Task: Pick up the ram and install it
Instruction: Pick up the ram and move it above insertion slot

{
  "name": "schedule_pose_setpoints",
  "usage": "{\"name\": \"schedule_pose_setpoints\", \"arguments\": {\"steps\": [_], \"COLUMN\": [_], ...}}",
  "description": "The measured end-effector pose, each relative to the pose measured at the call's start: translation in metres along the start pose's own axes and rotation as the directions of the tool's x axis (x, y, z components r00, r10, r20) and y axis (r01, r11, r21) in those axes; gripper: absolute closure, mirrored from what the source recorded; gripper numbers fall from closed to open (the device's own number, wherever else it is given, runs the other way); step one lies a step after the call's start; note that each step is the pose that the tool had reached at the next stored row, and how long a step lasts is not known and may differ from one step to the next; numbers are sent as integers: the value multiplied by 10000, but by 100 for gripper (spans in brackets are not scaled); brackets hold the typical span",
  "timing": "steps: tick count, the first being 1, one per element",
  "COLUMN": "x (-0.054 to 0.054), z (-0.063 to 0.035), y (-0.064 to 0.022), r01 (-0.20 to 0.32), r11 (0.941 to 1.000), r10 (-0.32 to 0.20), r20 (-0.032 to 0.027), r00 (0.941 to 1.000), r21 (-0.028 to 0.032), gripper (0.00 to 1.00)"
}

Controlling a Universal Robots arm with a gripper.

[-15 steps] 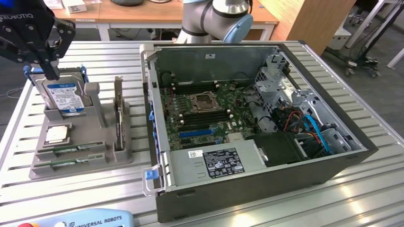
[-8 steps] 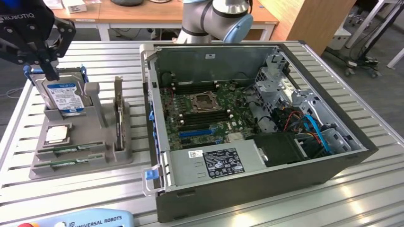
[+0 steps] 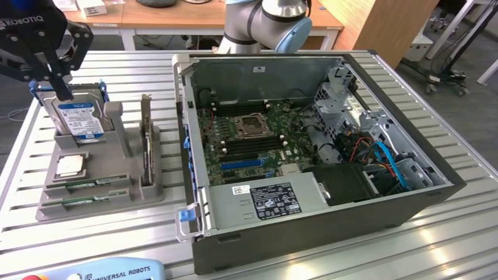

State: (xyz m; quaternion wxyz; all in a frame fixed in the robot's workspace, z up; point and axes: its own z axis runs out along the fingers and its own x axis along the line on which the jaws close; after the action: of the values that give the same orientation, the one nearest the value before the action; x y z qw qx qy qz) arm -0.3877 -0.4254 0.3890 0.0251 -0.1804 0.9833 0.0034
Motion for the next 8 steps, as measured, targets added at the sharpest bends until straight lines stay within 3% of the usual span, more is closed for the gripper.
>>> {"name": "schedule_pose_setpoints", "arguments": {"steps": [5,8], "x": [0,0], "z": [1,2], "y": [0,0], "r01": [720,1184], "r11": [9974,9929], "r10": [-720,-1184], "r20": [-28,-48], "r00": [9974,9930], "r21": [38,63], "gripper": [90,90]}}
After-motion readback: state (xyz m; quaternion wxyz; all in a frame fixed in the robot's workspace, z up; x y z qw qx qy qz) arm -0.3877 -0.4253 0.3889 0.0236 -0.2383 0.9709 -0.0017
